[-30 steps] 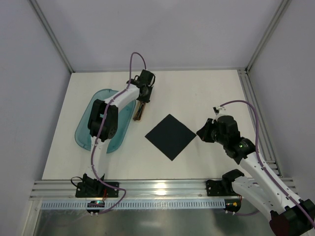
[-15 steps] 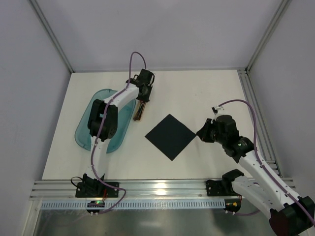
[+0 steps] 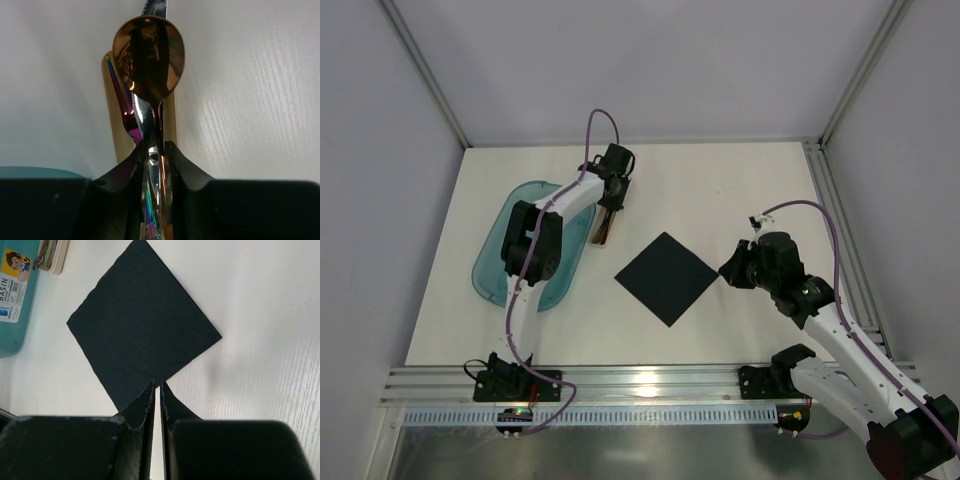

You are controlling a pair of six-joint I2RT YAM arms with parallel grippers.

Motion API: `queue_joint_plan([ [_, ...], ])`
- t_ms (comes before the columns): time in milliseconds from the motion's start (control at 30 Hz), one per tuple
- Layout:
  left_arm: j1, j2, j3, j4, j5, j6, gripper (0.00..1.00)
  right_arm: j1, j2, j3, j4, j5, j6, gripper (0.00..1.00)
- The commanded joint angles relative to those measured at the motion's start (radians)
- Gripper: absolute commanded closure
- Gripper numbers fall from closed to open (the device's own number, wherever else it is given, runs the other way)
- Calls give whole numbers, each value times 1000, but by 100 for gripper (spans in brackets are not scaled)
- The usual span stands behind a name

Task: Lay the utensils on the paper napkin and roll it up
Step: Pick up the utensils from the container.

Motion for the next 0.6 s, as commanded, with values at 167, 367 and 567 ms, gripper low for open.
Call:
queue_joint_plan([
  [167,5,11,-2,-4,-9,1,96,4,-16,42,17,9,-6,91],
  [367,5,-23,22,-35,-26,-19,100,6,-22,42,19,4,0,91],
  [567,5,-44,68,-84,-52,-34,100,4,-24,36,17,4,3,91],
])
